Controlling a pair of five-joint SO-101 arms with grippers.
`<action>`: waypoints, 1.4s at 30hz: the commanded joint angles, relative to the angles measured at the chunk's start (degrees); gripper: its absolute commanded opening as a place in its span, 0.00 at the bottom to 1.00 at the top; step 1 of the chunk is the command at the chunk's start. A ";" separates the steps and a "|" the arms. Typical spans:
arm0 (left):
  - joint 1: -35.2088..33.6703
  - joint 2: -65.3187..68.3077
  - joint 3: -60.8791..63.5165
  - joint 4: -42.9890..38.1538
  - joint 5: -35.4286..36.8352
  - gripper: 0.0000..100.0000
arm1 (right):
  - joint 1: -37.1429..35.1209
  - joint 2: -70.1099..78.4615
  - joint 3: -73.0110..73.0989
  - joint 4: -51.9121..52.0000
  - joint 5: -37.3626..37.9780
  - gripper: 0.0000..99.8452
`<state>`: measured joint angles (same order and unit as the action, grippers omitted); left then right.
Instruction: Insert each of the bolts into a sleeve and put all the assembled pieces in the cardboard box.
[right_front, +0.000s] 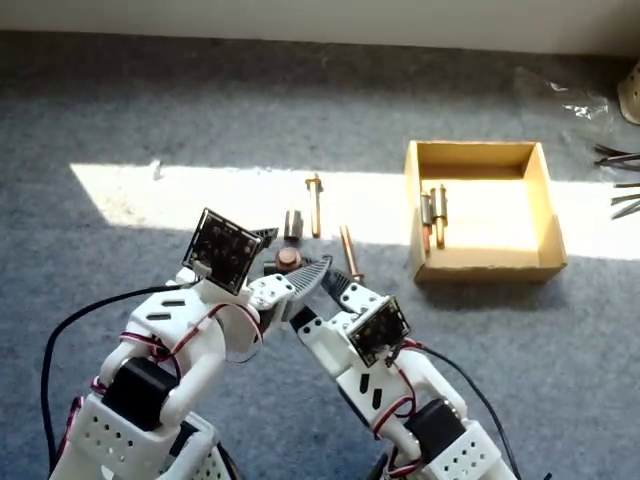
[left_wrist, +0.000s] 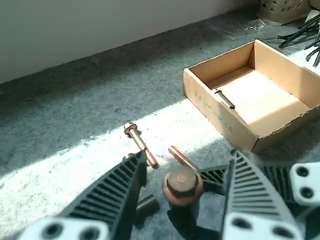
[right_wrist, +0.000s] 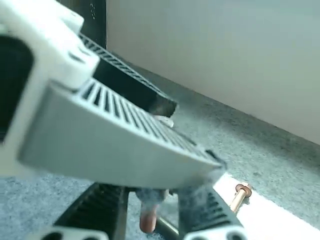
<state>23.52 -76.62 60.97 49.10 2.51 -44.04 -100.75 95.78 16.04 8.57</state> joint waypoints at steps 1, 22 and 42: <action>-0.48 -0.66 -0.57 -1.32 0.53 0.26 | -0.48 -0.75 7.16 -1.89 0.35 0.00; -12.35 -0.75 1.01 -6.68 0.70 0.22 | 12.18 -0.75 6.55 6.37 2.46 0.00; -20.62 -0.66 23.16 -27.87 0.35 0.01 | 38.81 1.36 -11.82 23.78 2.81 0.00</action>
<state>6.55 -76.53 83.30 26.77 2.51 -7.56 -100.48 91.38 37.14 10.51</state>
